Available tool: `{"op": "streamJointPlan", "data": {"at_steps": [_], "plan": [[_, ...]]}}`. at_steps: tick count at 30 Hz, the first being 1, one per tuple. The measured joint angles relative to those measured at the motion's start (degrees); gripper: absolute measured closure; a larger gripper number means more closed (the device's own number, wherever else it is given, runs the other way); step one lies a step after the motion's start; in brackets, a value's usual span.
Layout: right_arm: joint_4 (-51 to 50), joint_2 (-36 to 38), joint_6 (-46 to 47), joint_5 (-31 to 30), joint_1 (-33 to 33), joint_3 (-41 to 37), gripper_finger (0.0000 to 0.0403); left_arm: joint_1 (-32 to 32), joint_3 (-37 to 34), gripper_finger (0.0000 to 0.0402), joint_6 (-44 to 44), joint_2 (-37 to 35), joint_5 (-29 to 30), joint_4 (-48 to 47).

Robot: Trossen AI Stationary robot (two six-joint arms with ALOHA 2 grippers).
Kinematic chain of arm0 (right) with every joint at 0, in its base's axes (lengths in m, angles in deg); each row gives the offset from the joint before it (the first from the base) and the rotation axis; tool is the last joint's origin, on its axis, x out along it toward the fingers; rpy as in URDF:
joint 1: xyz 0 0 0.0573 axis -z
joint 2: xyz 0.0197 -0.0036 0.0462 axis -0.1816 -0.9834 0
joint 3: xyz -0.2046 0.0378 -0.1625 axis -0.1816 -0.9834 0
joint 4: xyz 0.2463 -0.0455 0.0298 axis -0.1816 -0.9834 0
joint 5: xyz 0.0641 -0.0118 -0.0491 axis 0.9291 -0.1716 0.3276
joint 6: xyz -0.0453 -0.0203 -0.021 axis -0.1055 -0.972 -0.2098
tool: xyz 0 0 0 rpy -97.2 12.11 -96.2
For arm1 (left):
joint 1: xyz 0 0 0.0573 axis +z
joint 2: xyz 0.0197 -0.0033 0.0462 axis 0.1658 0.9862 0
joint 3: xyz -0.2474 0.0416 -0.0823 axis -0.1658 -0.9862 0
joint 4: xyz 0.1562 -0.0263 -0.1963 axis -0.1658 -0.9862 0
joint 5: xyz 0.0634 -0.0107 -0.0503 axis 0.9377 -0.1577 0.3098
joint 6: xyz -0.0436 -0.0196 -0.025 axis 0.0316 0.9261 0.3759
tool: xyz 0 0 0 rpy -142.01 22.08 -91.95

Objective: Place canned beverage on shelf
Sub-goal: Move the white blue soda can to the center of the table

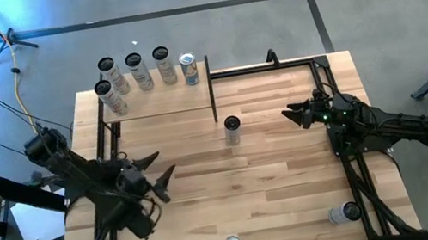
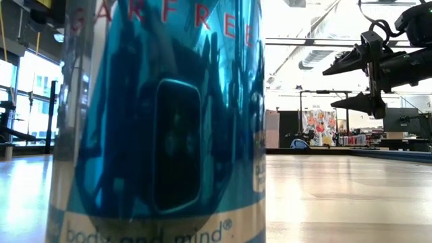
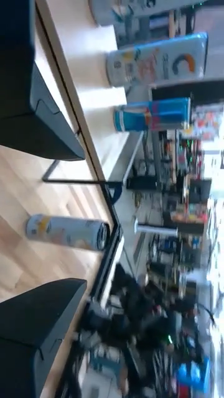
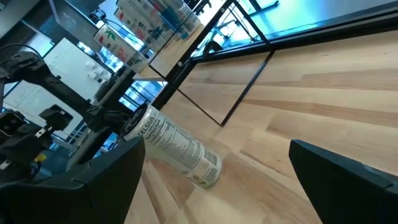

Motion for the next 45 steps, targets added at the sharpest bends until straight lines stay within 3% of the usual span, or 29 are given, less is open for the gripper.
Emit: {"op": "streamJointPlan", "data": {"at_steps": [5,10,15,18,20,22,28,33,45], "plan": [[-0.2,0.0,0.0,0.0,0.0,0.0,0.0016,5.9,0.0,0.0108,-17.0,3.2,-4.7,16.5],[-0.3,0.0,0.0,0.0,0.0,0.0,0.0016,10.5,0.0,0.0108,-42.1,4.9,-11.3,38.7],[-0.3,0.0,0.0,0.0,0.0,0.0,0.0016,15.2,-2.7,0.0108,-74.1,5.5,-28.5,70.8],[-0.3,0.0,0.0,0.0,0.0,0.0,0.0016,17.4,-6.8,0.0108,-90.8,3.8,-43.7,90.4],[-0.3,0.0,0.0,0.0,0.0,0.0,0.0016,18.4,-8.1,0.0108,-95.4,1.9,-49.7,92.9],[-0.3,0.0,0.0,0.0,0.0,0.0,0.0016,19.2,-8.8,0.0108,-97.8,-0.2,-51.7,90.9],[-0.3,0.0,0.0,0.0,0.0,0.0,0.0016,20.7,-14.5,0.0108,-107.0,-11.6,-53.3,92.8],[-0.3,0.0,0.0,0.0,0.0,0.0,0.0016,23.1,-22.6,0.0108,-114.1,-20.3,-53.4,101.6],[-0.3,0.0,0.0,0.0,0.0,0.0,0.0016,28.7,-39.3,0.0108,-117.4,-42.7,-57.2,104.4]]}}
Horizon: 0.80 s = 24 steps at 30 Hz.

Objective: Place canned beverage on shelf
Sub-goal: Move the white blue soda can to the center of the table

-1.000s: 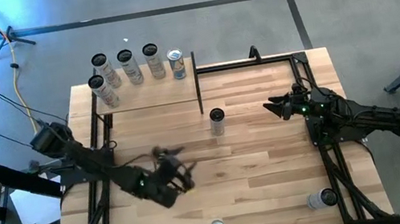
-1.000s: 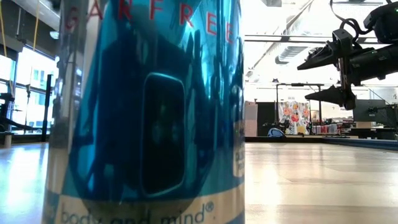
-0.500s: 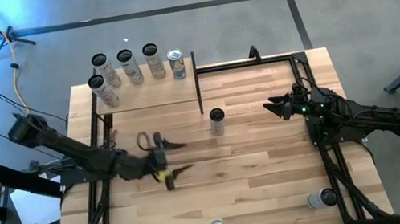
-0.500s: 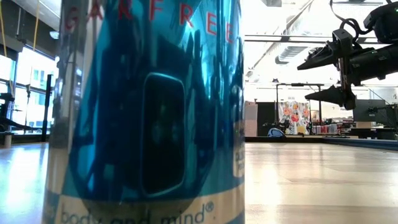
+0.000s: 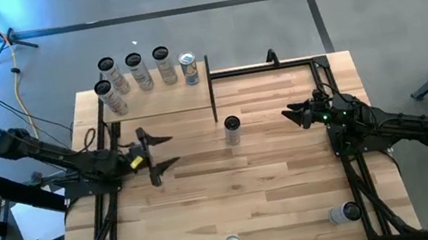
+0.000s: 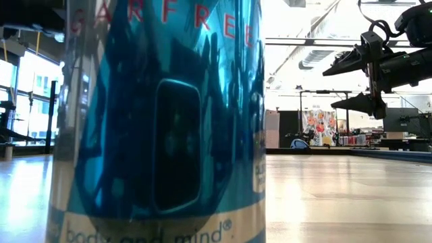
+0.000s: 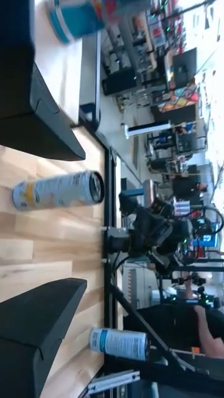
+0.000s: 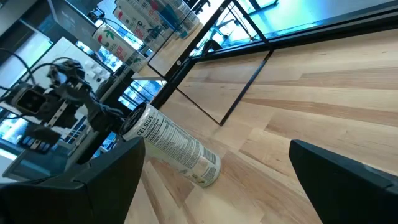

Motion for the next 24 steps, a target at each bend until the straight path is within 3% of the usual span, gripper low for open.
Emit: {"op": "streamJointPlan", "data": {"at_steps": [11,24], "plan": [[0.0,0.0,0.0,0.0,0.0,0.0,0.0016,1.8,-3.8,0.0108,-7.3,-15.3,-0.1,-5.8],[0.0,0.0,0.0,0.0,0.0,0.0,0.0016,2.2,-4.0,0.0108,-7.0,-23.4,-0.1,-15.9]]}}
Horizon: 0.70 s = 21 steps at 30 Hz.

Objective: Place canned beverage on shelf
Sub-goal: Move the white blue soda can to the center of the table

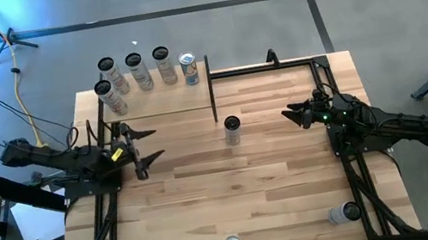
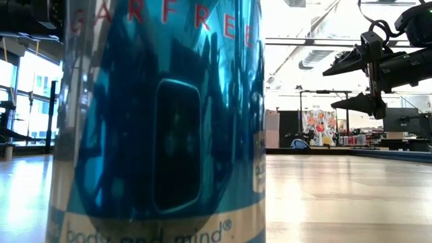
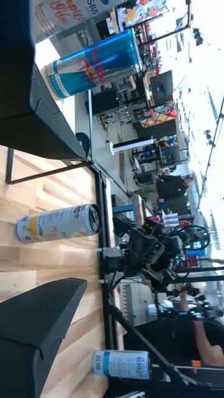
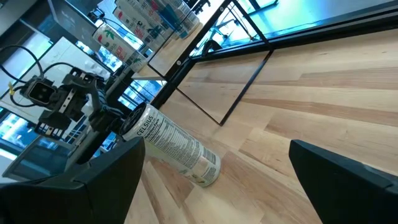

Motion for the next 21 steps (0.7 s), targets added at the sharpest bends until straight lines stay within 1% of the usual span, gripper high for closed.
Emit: {"op": "streamJointPlan", "data": {"at_steps": [4,7,11,21], "plan": [[0.0,0.0,0.0,0.0,0.0,0.0,0.0016,0.0,-4.4,0.0108,-0.7,-2.7,0.0,4.0],[0.0,0.0,0.0,0.0,0.0,0.0,0.0016,0.0,-6.0,0.0108,-1.4,-4.6,0.0,5.1],[0.0,0.0,0.0,0.0,0.0,0.0,0.0016,0.0,-6.2,0.0108,-1.4,-5.5,0.0,5.3],[0.0,0.0,0.0,0.0,0.0,0.0,0.0016,0.0,-6.2,0.0108,-0.9,-5.0,0.1,3.5]]}}
